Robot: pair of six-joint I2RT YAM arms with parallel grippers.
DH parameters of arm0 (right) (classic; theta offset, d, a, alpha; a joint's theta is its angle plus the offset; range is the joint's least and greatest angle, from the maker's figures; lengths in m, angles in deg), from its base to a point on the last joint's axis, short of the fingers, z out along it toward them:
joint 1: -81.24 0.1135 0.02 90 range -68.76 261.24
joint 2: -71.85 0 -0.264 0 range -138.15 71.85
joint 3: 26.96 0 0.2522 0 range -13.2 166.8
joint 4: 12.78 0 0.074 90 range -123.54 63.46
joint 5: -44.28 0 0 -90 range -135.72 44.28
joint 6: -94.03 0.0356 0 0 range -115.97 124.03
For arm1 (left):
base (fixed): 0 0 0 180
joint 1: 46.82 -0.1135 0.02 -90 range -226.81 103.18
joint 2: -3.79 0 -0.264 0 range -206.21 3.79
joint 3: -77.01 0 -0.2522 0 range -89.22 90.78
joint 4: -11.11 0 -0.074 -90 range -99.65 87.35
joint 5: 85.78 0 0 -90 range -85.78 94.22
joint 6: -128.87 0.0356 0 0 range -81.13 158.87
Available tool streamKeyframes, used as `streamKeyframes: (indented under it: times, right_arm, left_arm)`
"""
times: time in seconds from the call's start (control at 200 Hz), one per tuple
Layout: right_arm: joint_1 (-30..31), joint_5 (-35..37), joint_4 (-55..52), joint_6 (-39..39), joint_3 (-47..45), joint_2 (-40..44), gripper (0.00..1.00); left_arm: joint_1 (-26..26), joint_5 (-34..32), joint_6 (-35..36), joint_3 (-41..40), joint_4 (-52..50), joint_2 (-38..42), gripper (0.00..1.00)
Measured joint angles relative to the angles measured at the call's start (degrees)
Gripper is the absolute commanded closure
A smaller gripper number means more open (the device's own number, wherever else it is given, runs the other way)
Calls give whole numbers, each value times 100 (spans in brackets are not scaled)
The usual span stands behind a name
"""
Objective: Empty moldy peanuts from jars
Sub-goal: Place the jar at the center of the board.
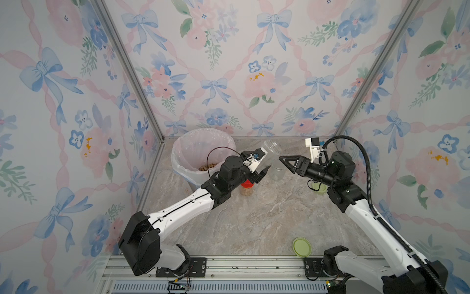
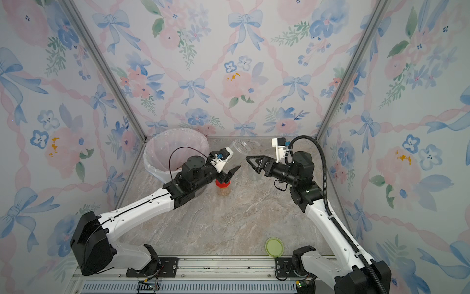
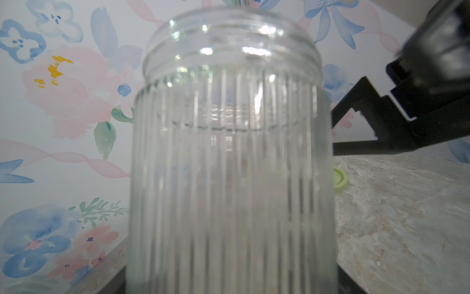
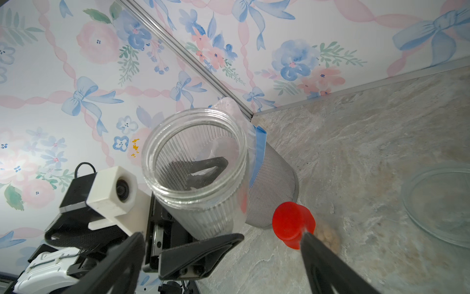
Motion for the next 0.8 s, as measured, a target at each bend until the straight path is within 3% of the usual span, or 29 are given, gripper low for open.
streamKeyframes:
  times: [0.56, 0.8]
  right_arm:
    - [522, 752, 131, -166, 162, -422, 0]
    - [584, 1010, 153, -181, 157, -496, 16]
  left_arm:
    - [669, -28, -103, -74, 232, -367, 100]
    - [697, -197, -125, -22, 286, -461, 100]
